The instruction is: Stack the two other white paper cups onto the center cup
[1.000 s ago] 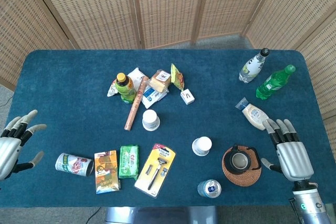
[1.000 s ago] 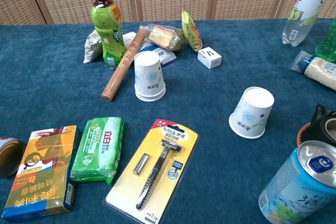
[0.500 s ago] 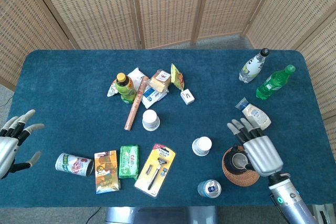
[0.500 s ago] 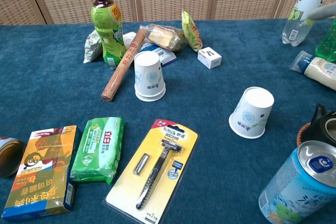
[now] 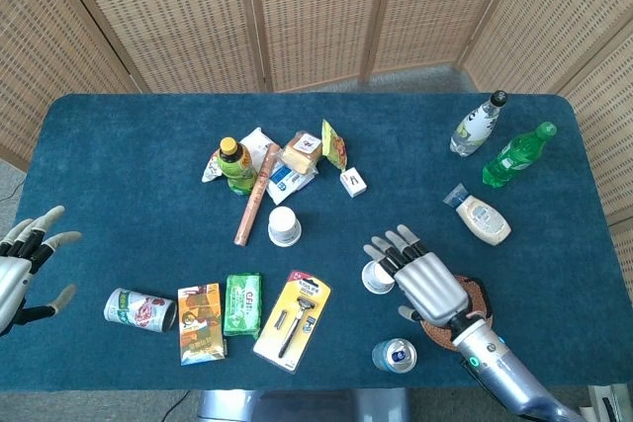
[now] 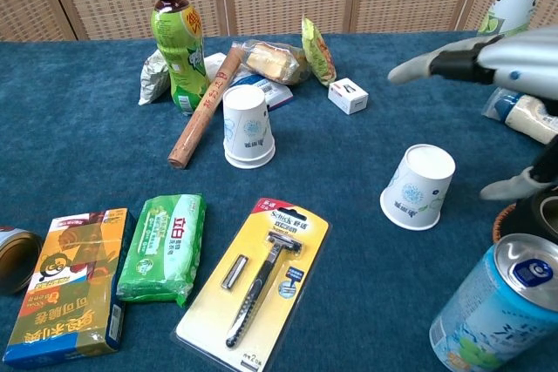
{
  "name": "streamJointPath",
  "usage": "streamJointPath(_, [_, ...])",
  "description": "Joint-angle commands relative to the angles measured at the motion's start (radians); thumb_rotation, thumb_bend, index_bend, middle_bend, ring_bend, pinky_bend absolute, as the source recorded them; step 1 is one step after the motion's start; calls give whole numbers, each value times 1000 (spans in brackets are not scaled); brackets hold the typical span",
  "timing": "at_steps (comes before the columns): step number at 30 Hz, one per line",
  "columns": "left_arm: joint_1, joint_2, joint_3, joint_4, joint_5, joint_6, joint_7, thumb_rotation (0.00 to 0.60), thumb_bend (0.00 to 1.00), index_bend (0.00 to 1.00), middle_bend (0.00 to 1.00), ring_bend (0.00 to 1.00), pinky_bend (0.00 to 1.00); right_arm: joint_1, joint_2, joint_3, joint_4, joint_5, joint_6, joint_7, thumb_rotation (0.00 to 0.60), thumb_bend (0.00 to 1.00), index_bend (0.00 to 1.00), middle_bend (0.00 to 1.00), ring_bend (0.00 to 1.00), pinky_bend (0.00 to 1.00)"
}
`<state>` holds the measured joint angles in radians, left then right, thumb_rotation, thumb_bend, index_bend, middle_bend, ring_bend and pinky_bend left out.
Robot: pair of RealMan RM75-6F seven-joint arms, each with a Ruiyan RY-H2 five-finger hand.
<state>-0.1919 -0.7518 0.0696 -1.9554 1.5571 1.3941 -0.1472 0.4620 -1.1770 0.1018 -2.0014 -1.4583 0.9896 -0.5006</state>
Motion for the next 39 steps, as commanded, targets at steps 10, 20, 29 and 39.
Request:
streamJointPath(10, [5, -3, -11, -3, 6, -18, 5, 600, 394, 190, 0, 0, 0, 128, -62, 28, 70, 172, -135, -8, 600, 30, 0, 0, 0, 97])
streamJointPath(20, [7, -3, -20, -3, 3, -34, 3, 600, 395, 188, 0, 0, 0, 162, -107, 4, 158, 235, -152, 36, 600, 39, 0, 0, 0, 160])
streamJointPath(29, [10, -1, -24, -6, 6, -42, -1, 600, 394, 186, 0, 0, 0, 175, -168, -14, 250, 215, -148, 117, 600, 60, 0, 41, 42, 185])
streamJointPath(39, [9, 0, -29, -2, 4, -57, -8, 600, 394, 184, 0, 0, 3, 162, -188, -41, 312, 163, -117, 199, 600, 113, 114, 207, 190, 231])
